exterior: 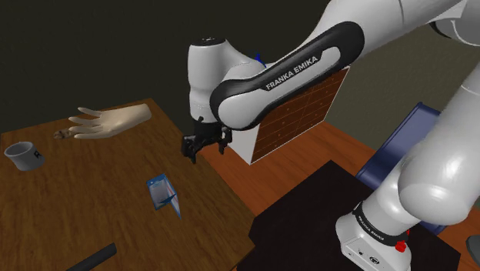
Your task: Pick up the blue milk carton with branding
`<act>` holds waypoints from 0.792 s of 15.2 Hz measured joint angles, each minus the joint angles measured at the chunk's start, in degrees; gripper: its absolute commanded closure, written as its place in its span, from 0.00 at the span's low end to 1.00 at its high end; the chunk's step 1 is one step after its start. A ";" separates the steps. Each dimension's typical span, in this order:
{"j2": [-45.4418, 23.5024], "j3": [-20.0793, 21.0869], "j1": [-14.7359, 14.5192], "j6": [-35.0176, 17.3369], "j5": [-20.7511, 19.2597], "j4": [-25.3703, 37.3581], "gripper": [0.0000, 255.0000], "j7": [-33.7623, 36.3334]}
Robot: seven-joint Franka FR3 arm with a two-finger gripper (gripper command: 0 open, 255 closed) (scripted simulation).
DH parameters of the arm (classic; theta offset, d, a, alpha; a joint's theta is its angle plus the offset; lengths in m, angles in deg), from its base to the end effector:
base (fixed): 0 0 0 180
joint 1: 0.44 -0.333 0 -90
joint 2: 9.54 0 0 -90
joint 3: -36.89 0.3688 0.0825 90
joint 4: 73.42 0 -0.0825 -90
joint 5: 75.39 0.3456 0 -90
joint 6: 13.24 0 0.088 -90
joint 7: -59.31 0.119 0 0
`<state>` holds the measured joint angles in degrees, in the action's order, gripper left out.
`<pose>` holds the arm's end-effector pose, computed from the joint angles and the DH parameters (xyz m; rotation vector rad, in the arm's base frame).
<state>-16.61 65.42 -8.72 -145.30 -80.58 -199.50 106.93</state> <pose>0.4218 0.3054 0.3996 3.1271 -0.2051 0.0060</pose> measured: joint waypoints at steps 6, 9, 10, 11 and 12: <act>-14.02 -1.49 -5.13 -1.37 -8.08 10.63 0.00 8.80; -21.31 -3.00 -8.67 -1.17 -11.22 17.41 0.00 12.27; -23.49 -3.43 -9.80 -0.67 -11.91 19.88 0.00 13.11; -25.56 -3.88 -10.70 -0.25 -12.49 22.28 0.00 13.60; -28.02 -4.42 -11.64 0.34 -13.07 25.23 0.00 13.93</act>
<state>-44.62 61.01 -20.36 -144.96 -93.64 -174.28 120.86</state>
